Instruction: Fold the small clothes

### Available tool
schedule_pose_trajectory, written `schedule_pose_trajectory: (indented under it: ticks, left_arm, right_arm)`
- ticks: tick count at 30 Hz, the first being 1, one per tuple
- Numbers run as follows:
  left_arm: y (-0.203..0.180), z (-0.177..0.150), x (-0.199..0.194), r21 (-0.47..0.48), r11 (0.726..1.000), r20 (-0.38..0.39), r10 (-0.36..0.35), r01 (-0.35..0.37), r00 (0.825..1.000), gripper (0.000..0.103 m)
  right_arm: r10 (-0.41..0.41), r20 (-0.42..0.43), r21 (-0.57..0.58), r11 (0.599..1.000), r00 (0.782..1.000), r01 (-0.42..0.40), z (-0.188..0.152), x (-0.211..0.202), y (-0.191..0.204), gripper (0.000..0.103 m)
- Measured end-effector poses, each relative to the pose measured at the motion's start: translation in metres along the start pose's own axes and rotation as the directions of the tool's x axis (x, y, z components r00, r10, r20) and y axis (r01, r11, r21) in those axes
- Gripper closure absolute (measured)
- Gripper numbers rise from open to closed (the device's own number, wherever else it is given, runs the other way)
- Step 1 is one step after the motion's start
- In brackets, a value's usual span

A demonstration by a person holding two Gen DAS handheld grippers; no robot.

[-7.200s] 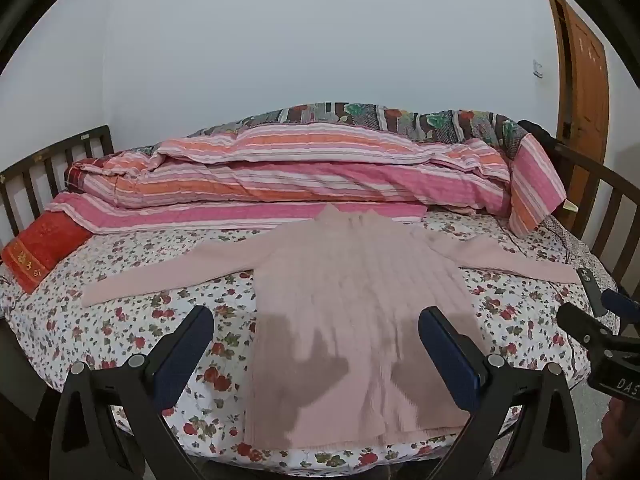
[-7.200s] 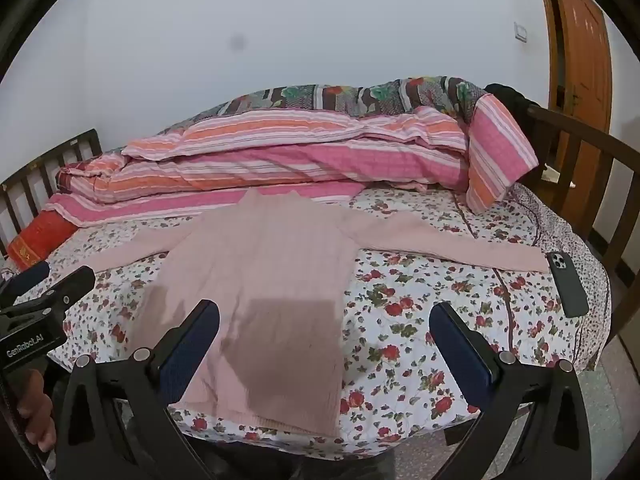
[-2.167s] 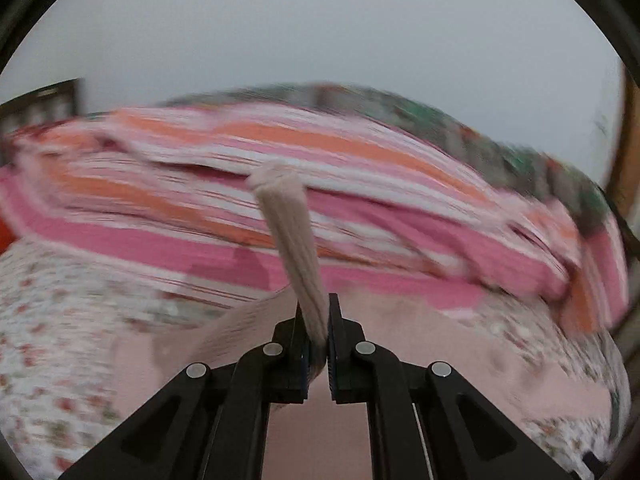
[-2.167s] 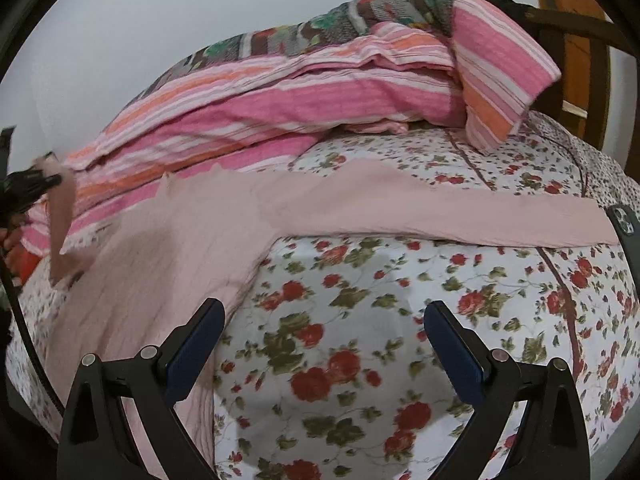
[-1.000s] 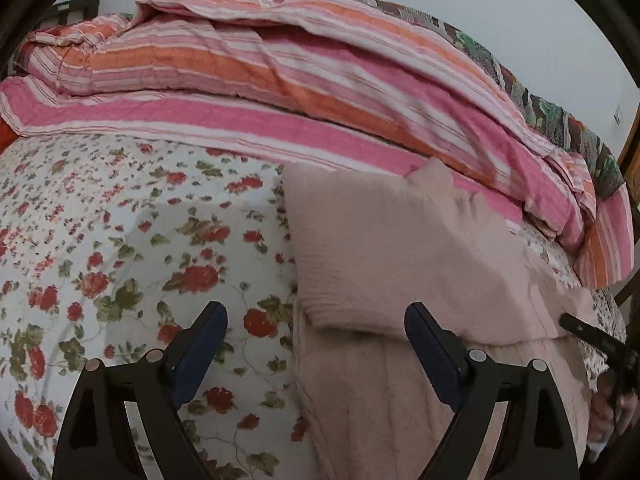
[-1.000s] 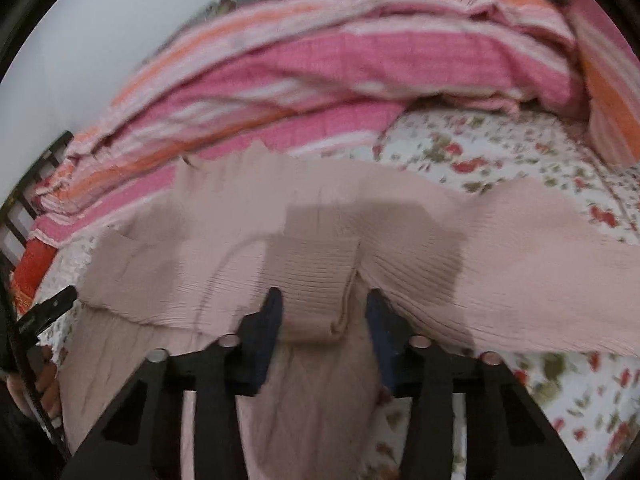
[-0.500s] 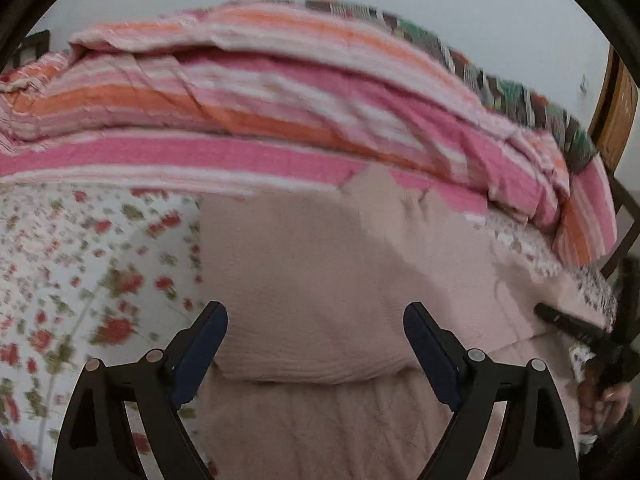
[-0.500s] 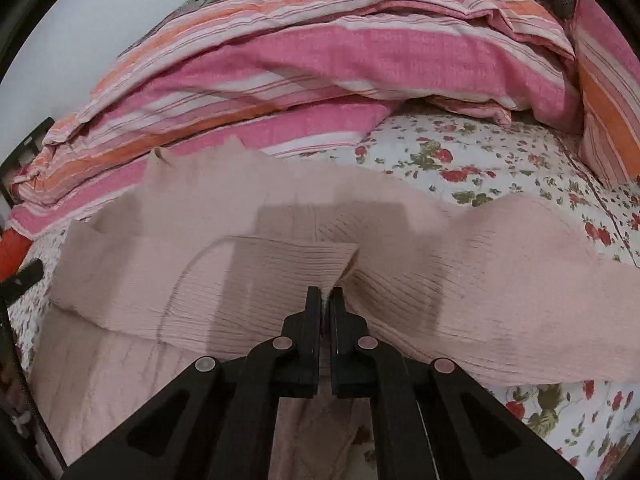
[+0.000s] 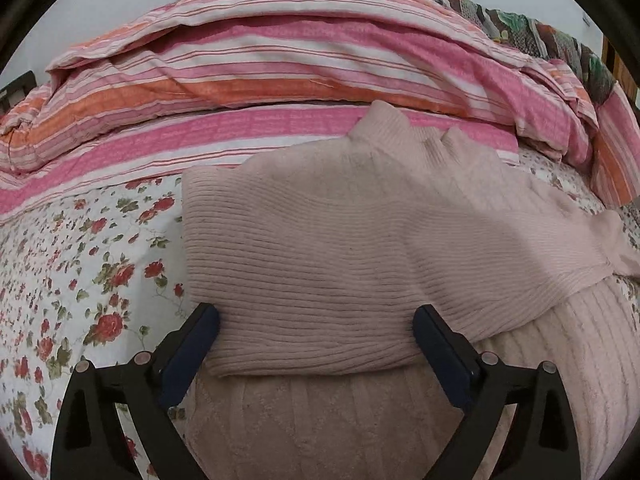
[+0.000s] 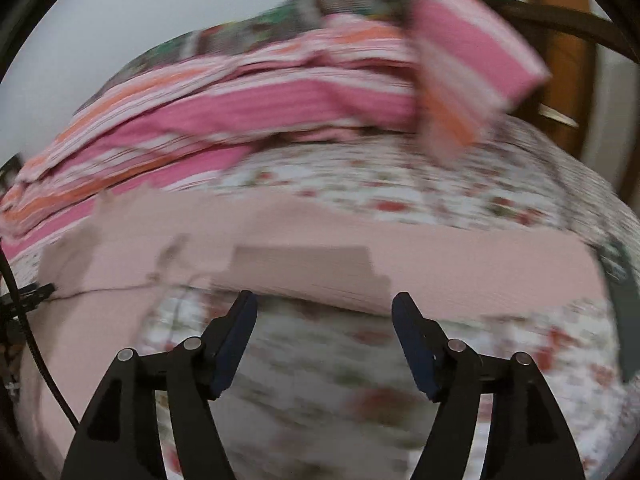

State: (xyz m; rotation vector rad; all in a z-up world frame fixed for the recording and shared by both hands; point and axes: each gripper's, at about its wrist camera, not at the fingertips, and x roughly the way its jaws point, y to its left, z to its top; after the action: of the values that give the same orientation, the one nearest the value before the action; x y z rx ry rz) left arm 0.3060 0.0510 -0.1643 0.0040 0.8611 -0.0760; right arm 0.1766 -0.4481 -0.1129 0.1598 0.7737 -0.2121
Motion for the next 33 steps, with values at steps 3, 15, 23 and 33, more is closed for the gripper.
schedule_pose_trajectory:
  ticks: [3,15,23,33]
  left_arm:
    - [-0.004,0.0,0.002,0.016,1.0,-0.005,0.025,-0.025,1.0,0.004]
    - [-0.003,0.0,0.008,0.016,0.998,-0.024,0.056,-0.056,0.998,0.0]
    - [0.0,0.001,0.009,0.011,0.998,-0.022,0.058,-0.058,0.998,0.0]
    - [-0.002,0.002,0.008,0.015,0.998,-0.017,0.069,-0.069,0.997,0.0]
  right_arm:
    - [-0.044,-0.002,0.074,0.996,0.999,0.044,-0.009,-0.006,-0.049,0.032]
    - [-0.029,0.037,0.297,0.955,0.999,0.017,-0.002,0.02,-0.132,0.029]
    - [-0.097,0.005,0.282,0.955,0.995,0.091,0.019,0.038,-0.143,0.096]
    - [-0.114,0.115,0.204,0.975,0.987,0.089,0.043,-0.011,-0.115,0.097]
